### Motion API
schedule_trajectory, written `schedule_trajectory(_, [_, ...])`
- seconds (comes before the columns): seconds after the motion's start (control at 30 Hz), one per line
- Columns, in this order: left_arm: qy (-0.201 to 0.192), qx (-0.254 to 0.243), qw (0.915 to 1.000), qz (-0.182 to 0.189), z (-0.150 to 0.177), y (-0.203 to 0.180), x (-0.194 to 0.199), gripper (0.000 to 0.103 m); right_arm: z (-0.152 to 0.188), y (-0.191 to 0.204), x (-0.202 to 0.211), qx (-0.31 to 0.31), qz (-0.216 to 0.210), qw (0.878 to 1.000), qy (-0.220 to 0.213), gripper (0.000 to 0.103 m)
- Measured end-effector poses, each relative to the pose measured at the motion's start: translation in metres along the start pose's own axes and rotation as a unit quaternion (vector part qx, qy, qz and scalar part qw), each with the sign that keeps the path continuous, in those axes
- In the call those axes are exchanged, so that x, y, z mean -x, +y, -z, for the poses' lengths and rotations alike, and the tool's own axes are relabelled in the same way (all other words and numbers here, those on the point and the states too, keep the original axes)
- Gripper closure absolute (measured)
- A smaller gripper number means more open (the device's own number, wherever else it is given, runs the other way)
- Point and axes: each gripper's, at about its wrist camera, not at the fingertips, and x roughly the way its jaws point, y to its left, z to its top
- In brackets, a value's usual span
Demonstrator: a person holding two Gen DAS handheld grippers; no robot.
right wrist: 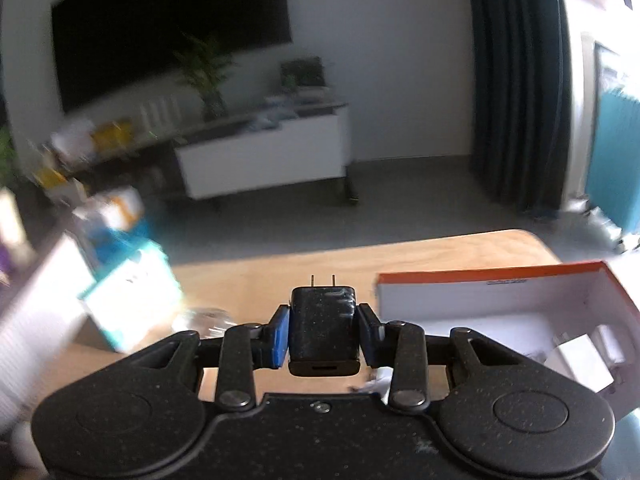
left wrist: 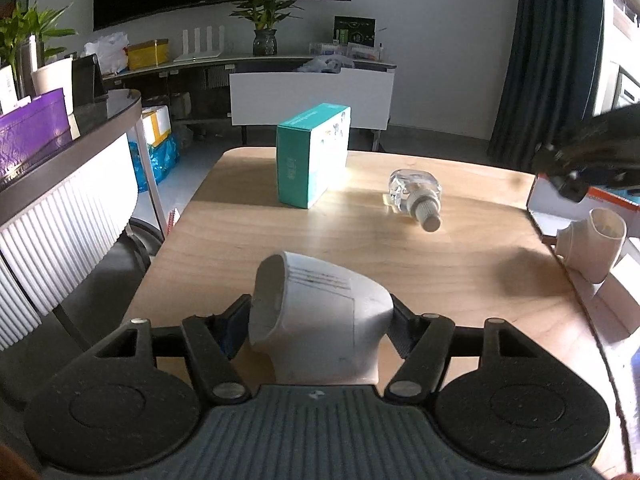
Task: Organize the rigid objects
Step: 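Carry the white adapter and black charger toward the tray with both tools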
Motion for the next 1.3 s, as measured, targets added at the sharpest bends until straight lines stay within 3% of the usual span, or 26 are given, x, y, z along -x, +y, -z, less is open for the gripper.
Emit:
schedule_trajectory(0.27, [-0.006, 0.004, 0.9999, 0.014, -0.004, -0.003, 0.017, 0.034, 0.014, 0.023, 0.056, 0.027, -0.040, 0.999, 0.010, 0.060])
schedule_trajectory(0.63, [-0.019, 0.009, 0.9994, 0.025, -0.007, -0.004, 0.054, 0.035, 0.037, 0.032, 0.099, 0.042, -0.054, 0.997, 0.022, 0.060])
schedule_trajectory(0.93, [-0.042, 0.003, 0.9985, 0.034, -0.023, -0.020, 0.086, 0.035, 0.031, 0.024, 0.135, 0.053, -0.044, 0.998, -0.008, 0.060])
schedule_trajectory(1.3, [-0.035, -0.008, 0.9971, 0.067, -0.028, -0.054, 0.107, 0.034, 0.031, -0.008, 0.175, 0.044, -0.009, 0.999, -0.027, 0.060])
